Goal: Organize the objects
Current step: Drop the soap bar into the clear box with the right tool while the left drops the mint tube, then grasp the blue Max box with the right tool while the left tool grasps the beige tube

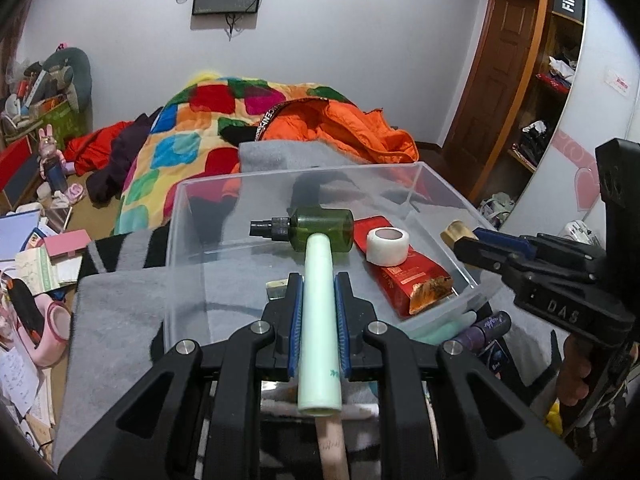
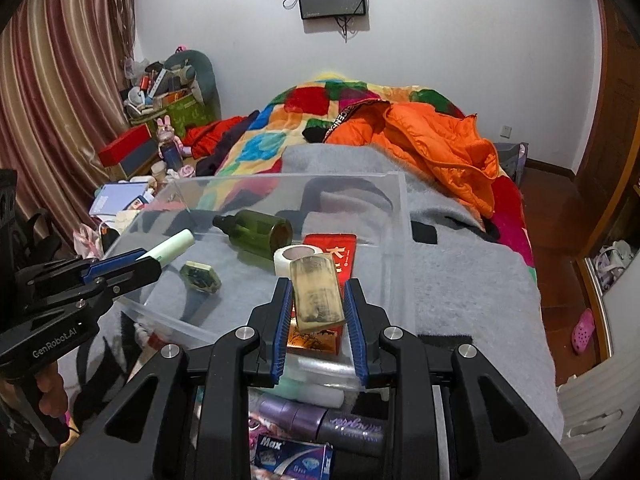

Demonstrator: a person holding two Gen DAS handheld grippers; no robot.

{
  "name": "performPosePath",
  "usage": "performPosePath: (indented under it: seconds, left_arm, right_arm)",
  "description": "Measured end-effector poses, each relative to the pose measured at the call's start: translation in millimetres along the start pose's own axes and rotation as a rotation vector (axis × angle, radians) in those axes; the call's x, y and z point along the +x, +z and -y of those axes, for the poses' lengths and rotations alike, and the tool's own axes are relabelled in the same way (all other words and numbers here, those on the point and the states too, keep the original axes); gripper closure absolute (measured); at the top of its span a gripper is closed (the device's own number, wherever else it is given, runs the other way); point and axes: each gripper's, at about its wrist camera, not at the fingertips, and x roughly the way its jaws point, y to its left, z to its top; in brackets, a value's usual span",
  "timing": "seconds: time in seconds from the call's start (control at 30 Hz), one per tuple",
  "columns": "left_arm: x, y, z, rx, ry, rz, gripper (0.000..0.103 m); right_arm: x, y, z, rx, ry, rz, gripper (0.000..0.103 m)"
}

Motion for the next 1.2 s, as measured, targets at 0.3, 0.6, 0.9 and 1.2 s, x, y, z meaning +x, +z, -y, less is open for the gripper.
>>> performPosePath:
  seconds: [0.3, 0.6, 0.9, 1.2]
  left_arm:
    - [8.7, 3.0, 7.8, 0.026, 0.019, -0.006, 0.088]
    - [-15.2, 0.3, 20.5, 0.066, 0.045, 0.043, 0.069]
    - [-43.2, -8.6, 21.0, 0.055, 0.099, 0.091, 0.04]
    - [-57.9, -30.1, 9.5, 0.009, 0.086, 0.074, 0.031]
  right_arm:
    - [12.2, -2.1, -3.4, -0.016, -0.006, -0.021, 0.078]
    - [6.0, -4.3, -7.7, -0.032, -0.016, -0.012, 0.069]
    - [-27.0, -9.4, -8.4, -0.034, -0.058, 0.059, 0.037]
    - [-54.2, -26.0, -4.5, -0.035, -0.074, 0.087, 0.027]
